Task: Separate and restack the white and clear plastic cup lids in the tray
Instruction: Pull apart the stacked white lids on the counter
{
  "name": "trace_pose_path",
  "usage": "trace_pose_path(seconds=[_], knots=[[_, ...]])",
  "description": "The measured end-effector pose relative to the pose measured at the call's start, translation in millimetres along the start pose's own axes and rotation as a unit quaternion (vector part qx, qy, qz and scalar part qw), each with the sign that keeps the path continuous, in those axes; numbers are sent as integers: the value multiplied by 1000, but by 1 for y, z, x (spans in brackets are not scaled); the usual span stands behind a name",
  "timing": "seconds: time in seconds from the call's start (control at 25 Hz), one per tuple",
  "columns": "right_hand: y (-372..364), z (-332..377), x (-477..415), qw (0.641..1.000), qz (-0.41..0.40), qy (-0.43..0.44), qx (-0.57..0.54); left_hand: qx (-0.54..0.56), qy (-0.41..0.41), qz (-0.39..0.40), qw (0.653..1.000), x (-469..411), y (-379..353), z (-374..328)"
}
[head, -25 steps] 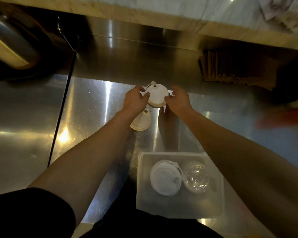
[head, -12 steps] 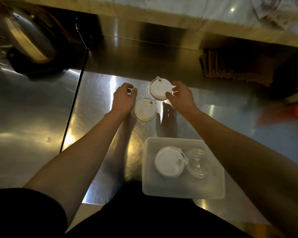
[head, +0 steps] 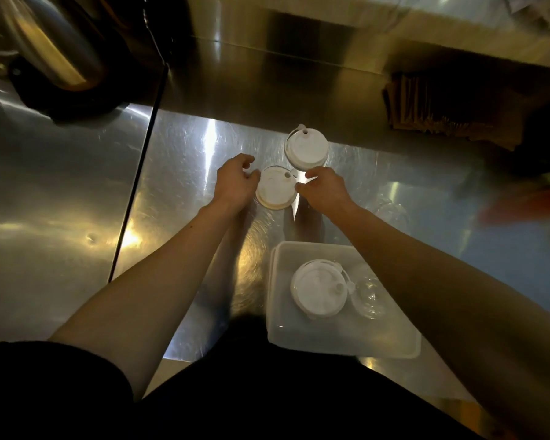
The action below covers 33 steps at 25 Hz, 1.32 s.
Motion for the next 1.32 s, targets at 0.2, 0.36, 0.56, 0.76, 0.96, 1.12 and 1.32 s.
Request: trace_pose_path(seconds=[0.2,0.36,0.56,0.76,0.96,1.12,1.32], knots=[[-15,-4,-2,999,14,-18,-29,-7,2,24,1000,-5,-17,6],[-21,-9,-5,999,7,-25,-41,-6,-1,16,1000,-8,-19,7],[-24,-5,-5,998,10,-28,-49,-8,4,16,1000,-9,-23,7],[-24,4,-3,997,9,-13,-73,22,26,9,999,-4,-22,12],[-15,8,7,995,-25,12,-99,81,37,-21,996,9,-14,13],[-6,11,14,994,-55,34,-92,108,43,-30,993,22,-9,11],[12,10,13,991,-90,53,-89,112,43,-5,993,25,-15,2]])
Point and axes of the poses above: each hand's wrist, its own x-axis away from the middle knuckle, its own y-axis out of the back of the hand, z = x × y, the point moved 9 cm from there along -x, towards the middle knuckle, and after that the axes turned 14 degrees about y, right-handed, at the moved point
